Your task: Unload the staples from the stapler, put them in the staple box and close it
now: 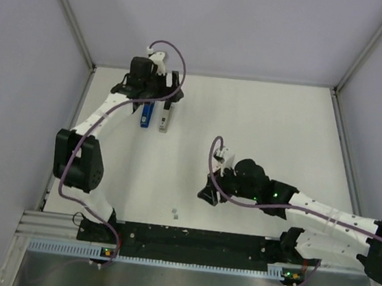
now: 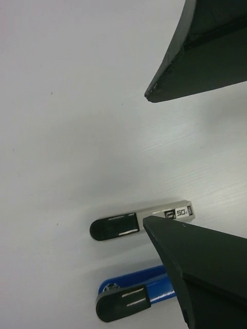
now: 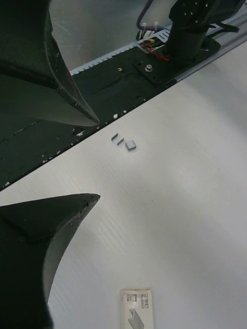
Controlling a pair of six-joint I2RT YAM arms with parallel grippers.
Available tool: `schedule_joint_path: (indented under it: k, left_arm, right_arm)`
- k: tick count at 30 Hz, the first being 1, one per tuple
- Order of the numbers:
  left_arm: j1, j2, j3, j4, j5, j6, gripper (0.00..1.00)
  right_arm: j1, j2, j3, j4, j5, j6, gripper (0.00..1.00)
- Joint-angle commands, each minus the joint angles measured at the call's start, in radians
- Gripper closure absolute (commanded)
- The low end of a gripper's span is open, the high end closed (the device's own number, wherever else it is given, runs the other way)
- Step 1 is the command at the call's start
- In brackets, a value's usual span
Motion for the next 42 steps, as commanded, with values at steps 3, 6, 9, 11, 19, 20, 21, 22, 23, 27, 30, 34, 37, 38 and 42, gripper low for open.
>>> schedule_joint_path:
  k: [3,6,9,11,19,20,21,22,23,27,30,34,37,38,42]
  left_arm:
    - [-0.026,-0.209,-0.205,0.120,0.232,-0.127,0.02]
    - [-0.060,-0.331,-0.330,0.137,0.236,-0.159,0.02]
    - [-0.109,-0.463,-0.436,0.148,0.188,-0.170,0.02]
    - [-0.144,-0.550,-0.476,0.104,0.137,-0.164,0.02]
    - [-0.209,-0.845,-0.586,-0.125,-0.032,-0.068,0.02]
    - [-0.209,-0.880,-0.599,-0.143,-0.043,-0.058,0.02]
    - [-0.209,-0.914,-0.618,-0.153,-0.043,-0.054,0.02]
    - [-0.209,-0.940,-0.638,-0.153,-0.037,-0.051,0.02]
    - [-0.209,-0.967,-0.664,-0.141,-0.026,-0.043,0.02]
    - [-0.209,-1.058,-0.741,-0.085,0.044,-0.029,0.02]
    - [-0.209,-1.081,-0.734,-0.108,0.135,-0.044,0.02]
    - [-0.209,-1.092,-0.695,-0.194,0.157,-0.012,0.02]
    - [-0.209,-1.103,-0.703,-0.219,0.135,0.023,0.02]
    - [-0.209,-1.106,-0.706,-0.220,0.129,0.034,0.02]
    - [-0.207,-1.127,-0.734,-0.220,0.126,0.060,0.02]
  right_arm:
    - [0.111,0.144,0.134,-0.023,-0.030,-0.130,0.44]
    - [0.140,0.205,0.161,-0.029,-0.036,-0.190,0.44]
    - [0.146,0.267,0.186,-0.014,-0.062,-0.237,0.42]
    - [0.157,0.308,0.213,-0.032,-0.065,-0.278,0.42]
    - [0.208,0.425,0.258,-0.028,-0.056,-0.415,0.42]
    - [0.209,0.434,0.258,-0.015,-0.062,-0.447,0.42]
    - [0.212,0.440,0.257,-0.003,-0.068,-0.455,0.42]
    - [0.212,0.451,0.255,0.017,-0.077,-0.461,0.41]
    - [0.215,0.456,0.252,0.040,-0.089,-0.475,0.41]
    - [0.238,0.494,0.243,0.091,-0.109,-0.544,0.41]
    - [0.255,0.511,0.211,0.127,-0.123,-0.616,0.42]
    - [0.260,0.508,0.163,0.179,-0.143,-0.641,0.42]
    - [0.269,0.488,0.116,0.227,-0.159,-0.656,0.42]
    - [0.272,0.479,0.099,0.244,-0.159,-0.661,0.43]
    - [0.289,0.466,0.037,0.321,-0.152,-0.693,0.43]
